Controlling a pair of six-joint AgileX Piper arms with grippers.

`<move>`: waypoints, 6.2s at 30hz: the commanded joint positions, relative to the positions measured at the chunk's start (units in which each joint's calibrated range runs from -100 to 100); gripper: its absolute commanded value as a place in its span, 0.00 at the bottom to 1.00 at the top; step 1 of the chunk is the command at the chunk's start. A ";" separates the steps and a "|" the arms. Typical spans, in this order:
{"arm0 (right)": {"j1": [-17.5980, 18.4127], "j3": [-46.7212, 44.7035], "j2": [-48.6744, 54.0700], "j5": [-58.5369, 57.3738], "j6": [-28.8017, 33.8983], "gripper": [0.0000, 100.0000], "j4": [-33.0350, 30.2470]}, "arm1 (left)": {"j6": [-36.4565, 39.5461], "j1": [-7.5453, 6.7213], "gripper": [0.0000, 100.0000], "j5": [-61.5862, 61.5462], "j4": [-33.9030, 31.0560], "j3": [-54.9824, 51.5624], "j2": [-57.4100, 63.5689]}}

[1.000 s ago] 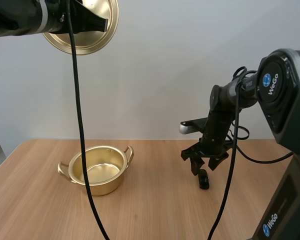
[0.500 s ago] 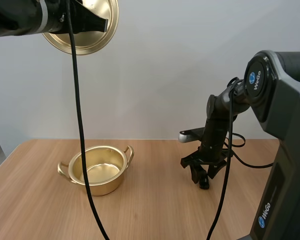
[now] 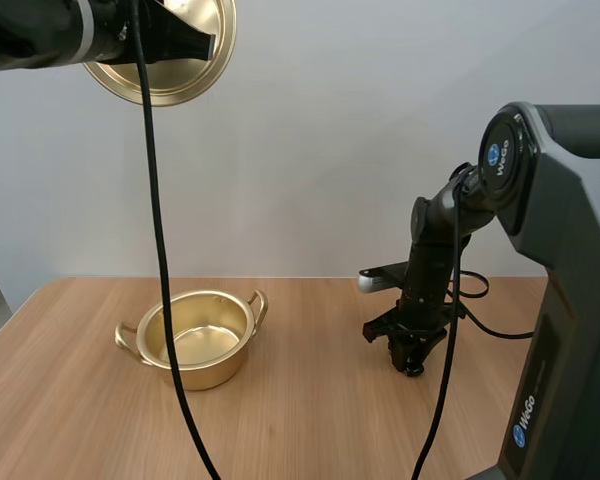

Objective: Open the pot, put the car inside, and close it

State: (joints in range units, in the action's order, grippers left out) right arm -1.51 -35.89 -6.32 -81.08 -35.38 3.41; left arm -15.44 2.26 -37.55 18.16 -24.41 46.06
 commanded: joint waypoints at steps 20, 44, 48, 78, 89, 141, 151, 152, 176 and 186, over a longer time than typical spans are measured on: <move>1.71 2.22 31.70 11.65 -22.93 0.00 30.82 | 0.07 2.44 0.00 2.51 -0.01 8.00 13.87; 26.29 6.82 14.11 28.04 -23.97 0.00 27.08 | 0.43 3.74 0.00 -36.73 0.62 27.59 12.38; 27.45 6.82 9.34 31.78 -23.97 0.00 23.37 | 0.43 4.15 0.00 -39.43 -0.77 27.59 12.38; 27.76 13.08 -8.47 36.92 -23.97 0.00 18.18 | 0.43 4.15 0.00 -40.58 -6.38 27.69 12.38; 27.76 13.08 -6.40 36.52 -23.46 1.00 19.88 | 0.43 4.15 0.00 -40.56 -6.60 27.69 12.38; 6.32 13.08 59.32 28.41 8.47 0.00 -10.70 | -3.71 4.15 0.00 -38.04 -0.72 -8.68 -16.48; 5.01 13.08 59.46 34.00 8.93 0.00 -10.70 | -4.10 4.15 0.00 -42.56 -0.85 -11.89 -22.93; 5.01 13.08 59.58 34.00 8.93 0.00 -10.70 | -4.10 4.15 0.00 -43.49 -0.85 -11.89 -24.19; 5.01 13.08 59.73 33.64 8.93 0.00 -12.23 | -4.91 4.15 0.23 -45.15 -2.01 -15.67 -36.68; 5.01 13.08 59.73 33.64 8.93 0.00 -12.23 | -5.58 4.15 1.00 -44.38 -1.58 -15.55 -35.64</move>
State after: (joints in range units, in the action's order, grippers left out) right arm 3.54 -22.88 53.35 -47.49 -26.50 -8.82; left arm -21.01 6.36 -82.53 16.61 -40.04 10.09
